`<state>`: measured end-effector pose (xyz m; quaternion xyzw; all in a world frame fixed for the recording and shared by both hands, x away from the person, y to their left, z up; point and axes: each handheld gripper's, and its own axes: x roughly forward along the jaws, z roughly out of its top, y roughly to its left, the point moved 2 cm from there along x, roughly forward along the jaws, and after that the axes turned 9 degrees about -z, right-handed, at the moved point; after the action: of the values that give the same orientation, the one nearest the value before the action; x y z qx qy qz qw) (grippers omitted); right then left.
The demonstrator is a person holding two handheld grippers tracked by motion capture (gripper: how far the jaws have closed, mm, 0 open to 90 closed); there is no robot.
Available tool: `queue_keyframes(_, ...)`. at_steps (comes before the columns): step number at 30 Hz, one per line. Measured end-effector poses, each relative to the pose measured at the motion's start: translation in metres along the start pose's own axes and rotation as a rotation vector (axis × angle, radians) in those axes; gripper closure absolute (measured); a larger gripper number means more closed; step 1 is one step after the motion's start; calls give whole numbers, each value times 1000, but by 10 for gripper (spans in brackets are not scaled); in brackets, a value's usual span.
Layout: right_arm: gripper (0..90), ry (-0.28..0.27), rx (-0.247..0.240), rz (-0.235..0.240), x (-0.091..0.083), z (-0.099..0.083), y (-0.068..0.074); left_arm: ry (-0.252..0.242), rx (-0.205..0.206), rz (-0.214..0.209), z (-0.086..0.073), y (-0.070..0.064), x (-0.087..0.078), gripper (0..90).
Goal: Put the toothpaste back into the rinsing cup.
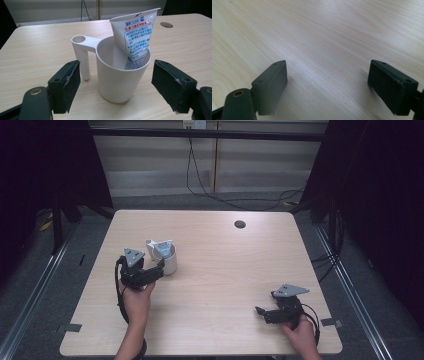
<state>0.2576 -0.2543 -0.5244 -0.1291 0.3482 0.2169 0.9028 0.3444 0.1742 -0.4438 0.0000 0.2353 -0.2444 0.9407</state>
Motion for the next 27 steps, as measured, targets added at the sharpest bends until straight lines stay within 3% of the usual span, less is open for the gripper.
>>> queue_keyframes(9, 155, 0, 0, 0, 0, 0, 0, 16, 2, -17, -5, 0, -6, 216)
queue_keyframes(27, 155, 0, 0, 0, 0, 0, 0, 66, 3, -18, -33, 9, -11, 206)
